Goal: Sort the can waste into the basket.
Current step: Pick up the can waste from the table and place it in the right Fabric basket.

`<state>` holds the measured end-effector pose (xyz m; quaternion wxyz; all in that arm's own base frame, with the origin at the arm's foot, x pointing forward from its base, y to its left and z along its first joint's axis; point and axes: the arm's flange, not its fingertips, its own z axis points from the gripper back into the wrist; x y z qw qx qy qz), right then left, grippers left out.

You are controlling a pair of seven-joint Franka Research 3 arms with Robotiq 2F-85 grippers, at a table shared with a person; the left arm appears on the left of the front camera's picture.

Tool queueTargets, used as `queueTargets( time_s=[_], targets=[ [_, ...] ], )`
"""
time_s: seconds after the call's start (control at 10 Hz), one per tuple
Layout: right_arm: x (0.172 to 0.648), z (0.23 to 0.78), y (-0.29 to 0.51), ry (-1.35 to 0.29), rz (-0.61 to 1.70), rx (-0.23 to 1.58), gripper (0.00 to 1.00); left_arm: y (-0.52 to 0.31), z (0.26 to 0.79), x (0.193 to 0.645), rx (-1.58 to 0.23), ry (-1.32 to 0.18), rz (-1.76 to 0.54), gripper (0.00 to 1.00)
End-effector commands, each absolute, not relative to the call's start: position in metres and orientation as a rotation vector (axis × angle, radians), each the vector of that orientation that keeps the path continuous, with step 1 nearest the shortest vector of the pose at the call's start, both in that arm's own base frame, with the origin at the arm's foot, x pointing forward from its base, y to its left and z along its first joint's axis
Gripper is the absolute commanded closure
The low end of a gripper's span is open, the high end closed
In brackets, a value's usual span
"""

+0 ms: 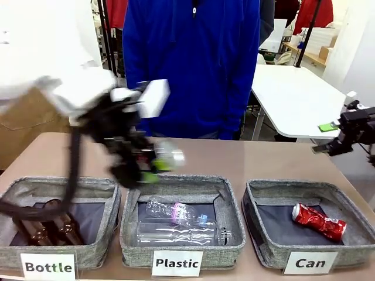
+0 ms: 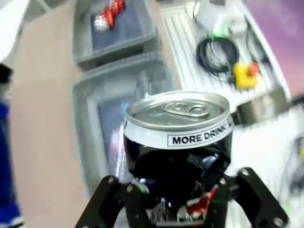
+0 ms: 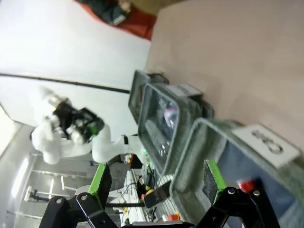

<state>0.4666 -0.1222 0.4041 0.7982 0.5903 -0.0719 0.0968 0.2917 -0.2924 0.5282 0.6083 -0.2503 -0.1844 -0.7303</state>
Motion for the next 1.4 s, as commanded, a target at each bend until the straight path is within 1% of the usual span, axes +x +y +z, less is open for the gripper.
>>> queueTargets(
  time_s=[0.0, 0.1, 0.2, 0.3, 0.4, 0.5, 0.6, 0.7, 0.8, 0.9, 1.1, 1.2, 1.3],
  targets=[
    [0.426, 0.423, -0.166, -0.087, 0.158, 1.266, 0.00, -0.408, 0.550, 0.315, -0.471, -0.366, -1.645, 1.00],
    [0.404, 0.425, -0.191, -0.108, 0.142, 1.255, 0.00, -0.468, 0.548, 0.316, -0.463, -0.340, -1.649, 1.00],
    [0.384, 0.426, -0.217, -0.170, 0.087, 1.254, 0.00, -0.525, 0.543, 0.315, -0.406, -0.354, -1.648, 1.00],
    [0.368, 0.423, -0.241, -0.214, 0.039, 1.234, 0.00, -0.577, 0.539, 0.316, -0.322, -0.357, -1.600, 1.00],
    [0.356, 0.416, -0.261, -0.277, -0.019, 1.220, 0.00, -0.621, 0.532, 0.314, -0.303, -0.309, -1.613, 1.00],
    [0.346, 0.405, -0.277, -0.329, -0.058, 1.276, 0.00, -0.659, 0.525, 0.313, -0.250, -0.312, -1.584, 1.00],
    [0.336, 0.395, -0.286, -0.371, -0.046, 1.299, 0.00, -0.686, 0.515, 0.313, -0.229, -0.279, -1.591, 1.00],
    [0.330, 0.386, -0.293, -0.393, -0.071, 1.294, 0.00, -0.708, 0.503, 0.316, -0.225, -0.240, -1.602, 1.00],
    [0.326, 0.381, -0.298, -0.426, -0.105, 1.330, 0.00, -0.725, 0.490, 0.324, -0.216, -0.214, -1.582, 1.00],
    [0.327, 0.395, -0.298, -0.338, -0.084, 1.277, 0.00, -0.737, 0.478, 0.336, -0.155, -0.240, -1.575, 1.00],
    [0.327, 0.395, -0.298, -0.338, -0.084, 1.277, 0.00, -0.736, 0.468, 0.359, -0.154, -0.214, -1.691, 1.00],
    [0.327, 0.395, -0.298, -0.338, -0.084, 1.277, 0.00, -0.730, 0.469, 0.369, -0.199, -0.224, -1.718, 1.00],
    [0.327, 0.395, -0.298, -0.338, -0.084, 1.277, 0.00, -0.726, 0.468, 0.375, -0.225, -0.198, -1.777, 1.00]
  ],
)
